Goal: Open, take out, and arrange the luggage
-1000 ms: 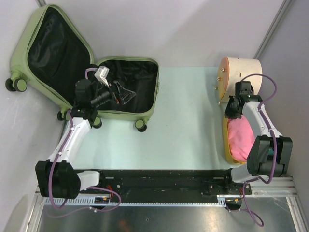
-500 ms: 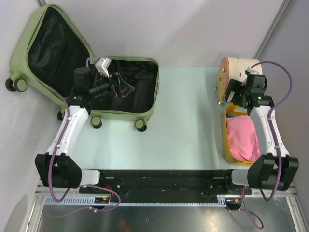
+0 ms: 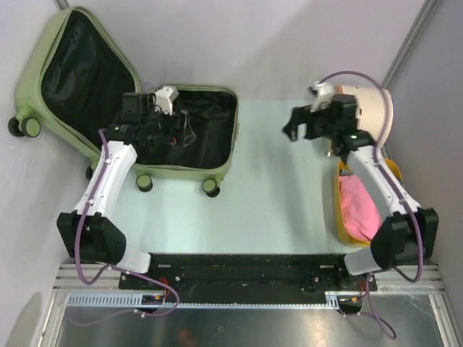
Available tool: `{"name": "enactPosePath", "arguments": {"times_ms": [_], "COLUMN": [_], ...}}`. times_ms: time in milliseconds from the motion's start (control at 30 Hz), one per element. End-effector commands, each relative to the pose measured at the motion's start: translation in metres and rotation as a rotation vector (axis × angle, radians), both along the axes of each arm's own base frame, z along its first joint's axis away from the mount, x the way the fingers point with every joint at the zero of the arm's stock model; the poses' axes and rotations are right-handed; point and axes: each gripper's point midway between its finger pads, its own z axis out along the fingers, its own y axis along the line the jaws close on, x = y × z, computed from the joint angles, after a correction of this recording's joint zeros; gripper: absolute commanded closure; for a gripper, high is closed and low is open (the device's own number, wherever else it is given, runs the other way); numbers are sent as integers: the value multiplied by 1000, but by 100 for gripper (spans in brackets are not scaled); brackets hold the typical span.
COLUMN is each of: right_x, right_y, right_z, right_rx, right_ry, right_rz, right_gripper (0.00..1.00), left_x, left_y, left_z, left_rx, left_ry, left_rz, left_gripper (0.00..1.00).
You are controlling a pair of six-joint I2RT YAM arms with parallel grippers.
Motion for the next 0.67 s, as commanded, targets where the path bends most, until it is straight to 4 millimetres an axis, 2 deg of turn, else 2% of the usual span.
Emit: {"name": "enactPosePath", "arguments": {"times_ms": [0,100,133,267,367,533,633], "right_x": [5,7,5,1,-1,-7,-9], "right_y": [57,73,76,82,80,77,75], "right_z": [-32,-50,-65,-78,-79,-69,-52], "right_rx": [-96,-85,-93,-89,-94,-100,-101], "right_ry": [-11,-3,20,2,-12,-48,-97], "right_rz": [122,134,138,144,137,139,137], "right_gripper": [0,0,0,0,0,0,0], "left_x": [6,4,4,0,-3,2,5], "left_y": [24,35,38,50,50,46,46], "left_z": [-18,-44,-50,-72,-78,-70,-52], "left_rx": [231,276,288,345,346,314,305], "left_ry": [-16,48,62,104,105,64,0], "left_rz": [56,105,116,148,144,151,159], "left_gripper": [0,0,0,0,0,0,0]}}
